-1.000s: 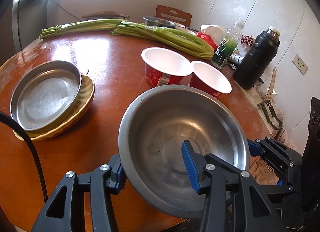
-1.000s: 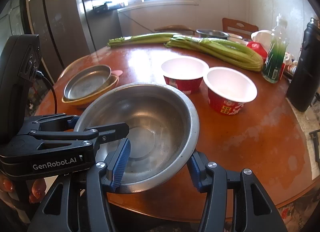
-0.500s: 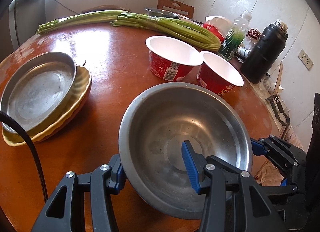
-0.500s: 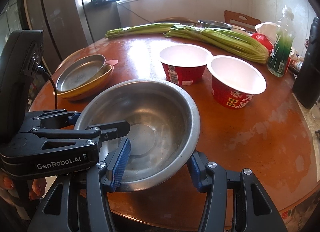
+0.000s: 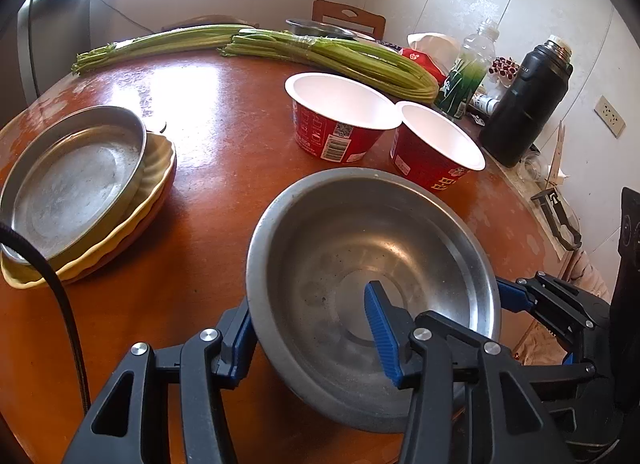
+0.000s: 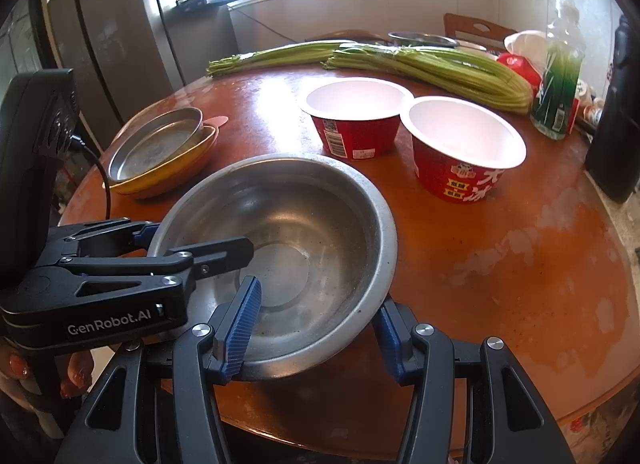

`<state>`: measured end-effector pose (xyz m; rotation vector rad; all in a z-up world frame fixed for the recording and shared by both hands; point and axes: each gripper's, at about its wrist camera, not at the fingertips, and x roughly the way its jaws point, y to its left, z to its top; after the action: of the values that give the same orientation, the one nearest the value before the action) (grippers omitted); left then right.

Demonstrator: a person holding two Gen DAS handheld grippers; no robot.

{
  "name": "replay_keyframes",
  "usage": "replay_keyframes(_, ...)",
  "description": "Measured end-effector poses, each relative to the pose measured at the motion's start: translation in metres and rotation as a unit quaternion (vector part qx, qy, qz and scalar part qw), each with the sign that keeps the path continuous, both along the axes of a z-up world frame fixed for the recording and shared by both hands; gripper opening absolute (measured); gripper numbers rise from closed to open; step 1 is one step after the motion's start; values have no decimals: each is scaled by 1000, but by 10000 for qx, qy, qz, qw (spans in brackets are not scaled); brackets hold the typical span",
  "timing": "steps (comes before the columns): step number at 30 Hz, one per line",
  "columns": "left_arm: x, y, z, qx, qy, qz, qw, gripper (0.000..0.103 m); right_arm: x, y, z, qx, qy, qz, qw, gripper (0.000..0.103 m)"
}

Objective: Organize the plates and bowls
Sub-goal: 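Slide the steel bowl across the table with the left tool, then open the left tool and move it toward the white paper bowls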

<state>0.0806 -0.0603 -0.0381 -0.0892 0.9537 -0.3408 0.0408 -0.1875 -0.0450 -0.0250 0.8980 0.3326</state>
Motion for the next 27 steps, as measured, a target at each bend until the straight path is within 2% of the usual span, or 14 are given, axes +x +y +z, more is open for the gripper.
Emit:
replay_keyframes(12,-6,4,0,33,-53,49,10000,52,0,-17,8,252,-100,-301,9992,56)
replay_keyframes(27,-19,3,25,159,-399,123,9990,57,-6,-35,20,379,-337,-627,9967,56)
